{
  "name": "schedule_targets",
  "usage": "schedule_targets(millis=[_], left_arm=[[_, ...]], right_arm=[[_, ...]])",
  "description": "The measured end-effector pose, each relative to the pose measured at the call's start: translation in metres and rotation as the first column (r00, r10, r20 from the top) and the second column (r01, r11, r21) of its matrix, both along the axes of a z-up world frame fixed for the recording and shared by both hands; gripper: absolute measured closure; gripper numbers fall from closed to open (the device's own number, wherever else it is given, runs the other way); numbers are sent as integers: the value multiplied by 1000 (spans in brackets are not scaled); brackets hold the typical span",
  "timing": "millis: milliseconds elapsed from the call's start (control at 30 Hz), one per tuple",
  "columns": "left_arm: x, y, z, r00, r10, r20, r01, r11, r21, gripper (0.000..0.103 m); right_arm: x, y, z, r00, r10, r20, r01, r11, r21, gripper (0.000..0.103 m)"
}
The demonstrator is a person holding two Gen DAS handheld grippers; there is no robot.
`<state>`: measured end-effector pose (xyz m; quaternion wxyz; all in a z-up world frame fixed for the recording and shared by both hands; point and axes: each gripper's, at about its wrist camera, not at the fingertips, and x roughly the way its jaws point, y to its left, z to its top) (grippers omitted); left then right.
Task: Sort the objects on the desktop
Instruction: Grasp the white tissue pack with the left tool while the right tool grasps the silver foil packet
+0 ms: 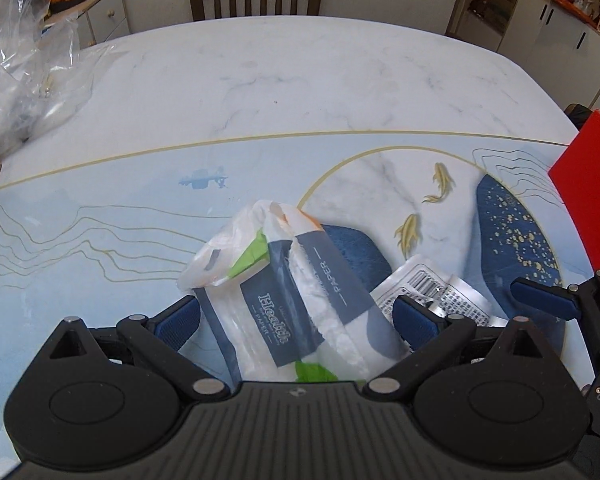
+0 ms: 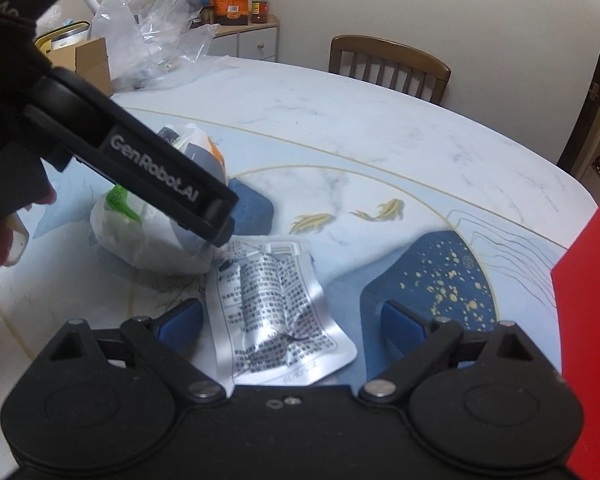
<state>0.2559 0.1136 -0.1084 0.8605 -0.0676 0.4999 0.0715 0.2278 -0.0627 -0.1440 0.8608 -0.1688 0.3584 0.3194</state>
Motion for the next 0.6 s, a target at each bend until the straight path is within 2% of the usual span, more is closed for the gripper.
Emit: schedule_targets(millis=[167,467,600], left_arm=[[5,6,-7,1000,15,-21,-15,1000,-20,0],[4,8,-9,1000,-9,-4,9,1000,-9,2],[3,8,-8,1000,-14,1,14,1000,-5,6]], right_arm=[[5,2,-1,1000,6,-26,-6,1000,24,10],[9,3,-2,998,22,-52,-19,998,53,15],[8,3,0,998,27,-49,-24,998,55,23]])
